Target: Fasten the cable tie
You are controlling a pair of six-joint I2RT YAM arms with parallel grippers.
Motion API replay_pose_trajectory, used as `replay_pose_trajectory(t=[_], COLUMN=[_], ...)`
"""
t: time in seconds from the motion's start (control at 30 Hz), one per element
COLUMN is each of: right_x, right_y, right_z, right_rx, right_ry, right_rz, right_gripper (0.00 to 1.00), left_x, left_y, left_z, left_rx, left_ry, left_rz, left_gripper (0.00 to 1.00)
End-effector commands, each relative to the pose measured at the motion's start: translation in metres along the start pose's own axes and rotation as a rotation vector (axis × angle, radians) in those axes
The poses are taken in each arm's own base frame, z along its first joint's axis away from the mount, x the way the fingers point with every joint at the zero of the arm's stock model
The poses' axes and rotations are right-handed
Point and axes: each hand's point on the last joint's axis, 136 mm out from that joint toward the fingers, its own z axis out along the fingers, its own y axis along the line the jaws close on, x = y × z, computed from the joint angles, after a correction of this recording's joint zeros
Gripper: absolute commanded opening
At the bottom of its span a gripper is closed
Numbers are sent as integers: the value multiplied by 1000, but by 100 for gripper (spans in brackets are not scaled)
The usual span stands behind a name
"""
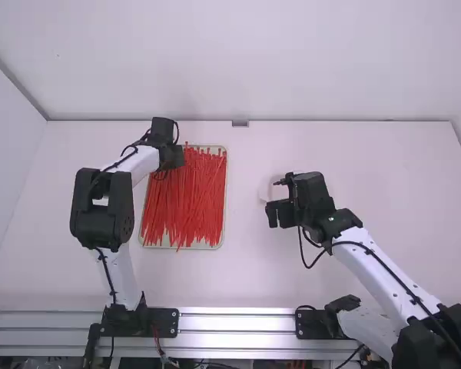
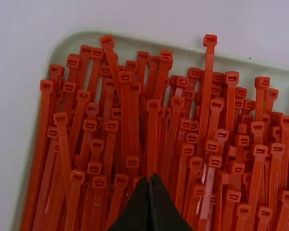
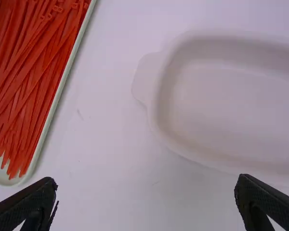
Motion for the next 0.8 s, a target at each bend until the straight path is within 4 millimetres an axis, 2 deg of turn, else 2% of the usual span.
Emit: replay_pose_trajectory(t=[0.0,0.03,0.13,0.43,0.77], right_x=[-15,-15,-15,-14,-14], right_y=[2,2,2,2,2], right_z=[-8,-8,-8,-8,-8], right_rx=[-4,-4,-3,-4,-3], right_ry=[-40,-40,-40,-36,-36], right_rz=[0,0,0,0,0], right_gripper=[99,99,99,99,99], left_x=[-16,-16,-16,-11,-2], left_y=[2,3,3,5,6], left_z=[-13,-13,-12,-4,4], left_rx=[1,0,1,1,4], left_ry=[-41,-40,-43,-71,-88], left_rz=[-18,-18,-18,-21,-19], left_gripper=[25,30,29,16,18])
